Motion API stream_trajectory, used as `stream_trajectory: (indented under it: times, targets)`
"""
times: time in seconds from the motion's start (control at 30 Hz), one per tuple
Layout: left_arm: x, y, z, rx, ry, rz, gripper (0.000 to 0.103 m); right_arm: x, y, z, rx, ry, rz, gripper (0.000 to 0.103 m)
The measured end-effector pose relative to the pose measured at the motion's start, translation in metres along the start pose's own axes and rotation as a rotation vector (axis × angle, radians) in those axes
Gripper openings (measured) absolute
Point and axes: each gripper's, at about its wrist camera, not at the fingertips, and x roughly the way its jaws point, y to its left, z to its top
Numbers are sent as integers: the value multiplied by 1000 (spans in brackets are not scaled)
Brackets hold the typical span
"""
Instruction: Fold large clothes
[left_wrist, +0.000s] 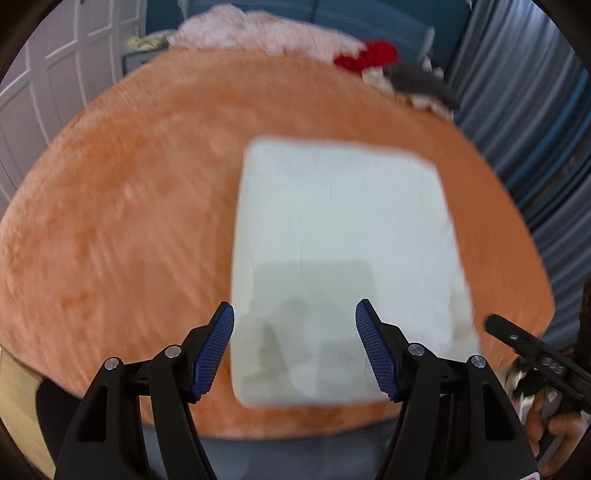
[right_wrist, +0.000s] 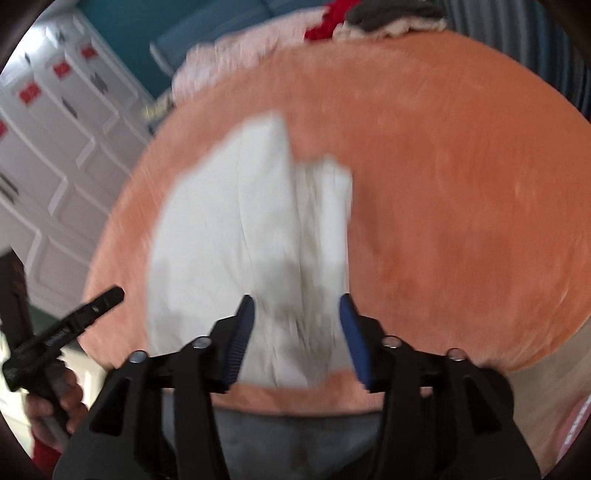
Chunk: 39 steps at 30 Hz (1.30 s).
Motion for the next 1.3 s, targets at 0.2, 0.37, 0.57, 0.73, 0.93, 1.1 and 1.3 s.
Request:
stream_trajectory:
  times: [0.2, 0.37, 0.57, 0.73, 0.93, 1.1, 1.3]
  targets:
    - [20, 12, 72, -53, -28, 3, 65, 10, 21, 79, 41, -78, 63, 65]
    - [61, 24, 109, -114, 44, 3, 65, 74, 25, 116, 129, 1, 71, 65]
    - [97, 27, 117, -153, 111, -10, 65, 138, 23, 121, 152, 115, 59, 23]
    - [104, 19, 117, -153, 111, -62, 65, 103, 13, 110, 107, -71, -40, 10]
    - [138, -15, 109, -40, 125, -4, 65, 140, -5, 93, 59, 6, -166, 11]
    - [160, -32, 102, 43, 97, 87, 66, 159, -14, 82, 53, 40, -174, 18]
    - [184, -35, 93, 77, 84, 141, 66, 169, -21, 78, 40, 29, -171, 21]
